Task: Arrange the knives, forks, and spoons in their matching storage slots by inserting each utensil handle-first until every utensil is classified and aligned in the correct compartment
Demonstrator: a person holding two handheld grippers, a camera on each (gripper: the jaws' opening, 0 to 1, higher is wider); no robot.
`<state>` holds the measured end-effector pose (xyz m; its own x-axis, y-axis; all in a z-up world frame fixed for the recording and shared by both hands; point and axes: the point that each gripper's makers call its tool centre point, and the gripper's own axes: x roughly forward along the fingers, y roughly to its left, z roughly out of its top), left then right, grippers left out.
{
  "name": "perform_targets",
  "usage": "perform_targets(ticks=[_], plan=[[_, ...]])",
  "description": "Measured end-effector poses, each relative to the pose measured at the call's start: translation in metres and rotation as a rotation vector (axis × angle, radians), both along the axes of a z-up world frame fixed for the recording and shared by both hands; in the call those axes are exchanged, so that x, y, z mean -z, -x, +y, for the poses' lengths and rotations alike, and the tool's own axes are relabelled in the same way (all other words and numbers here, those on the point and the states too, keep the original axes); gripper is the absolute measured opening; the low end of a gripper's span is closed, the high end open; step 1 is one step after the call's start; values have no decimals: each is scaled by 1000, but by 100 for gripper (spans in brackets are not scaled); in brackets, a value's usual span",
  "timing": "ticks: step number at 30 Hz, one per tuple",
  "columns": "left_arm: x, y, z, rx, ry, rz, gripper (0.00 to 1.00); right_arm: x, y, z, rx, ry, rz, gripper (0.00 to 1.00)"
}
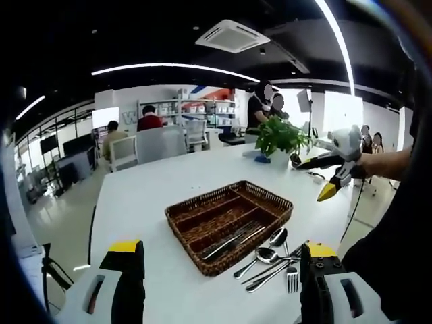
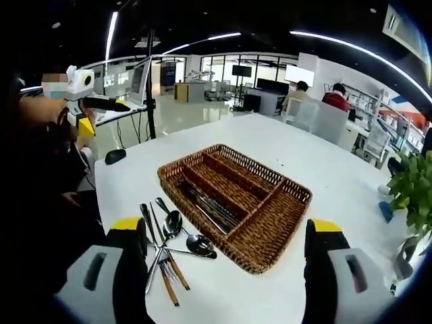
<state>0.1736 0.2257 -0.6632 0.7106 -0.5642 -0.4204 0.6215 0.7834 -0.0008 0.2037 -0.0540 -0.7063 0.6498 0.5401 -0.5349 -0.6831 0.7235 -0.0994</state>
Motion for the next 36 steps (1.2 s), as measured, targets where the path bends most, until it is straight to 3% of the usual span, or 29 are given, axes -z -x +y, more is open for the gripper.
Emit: perform_targets(ticks=[7, 21, 36], plan=[[2, -5, 3, -5, -1, 7, 100, 4, -3, 18, -50, 17, -5, 98], [6, -8, 1, 9, 3, 16, 100, 36, 15, 39, -122, 43, 56, 89], [11, -1, 17, -10, -6, 38, 100, 95, 27, 66, -159, 56, 178, 72]])
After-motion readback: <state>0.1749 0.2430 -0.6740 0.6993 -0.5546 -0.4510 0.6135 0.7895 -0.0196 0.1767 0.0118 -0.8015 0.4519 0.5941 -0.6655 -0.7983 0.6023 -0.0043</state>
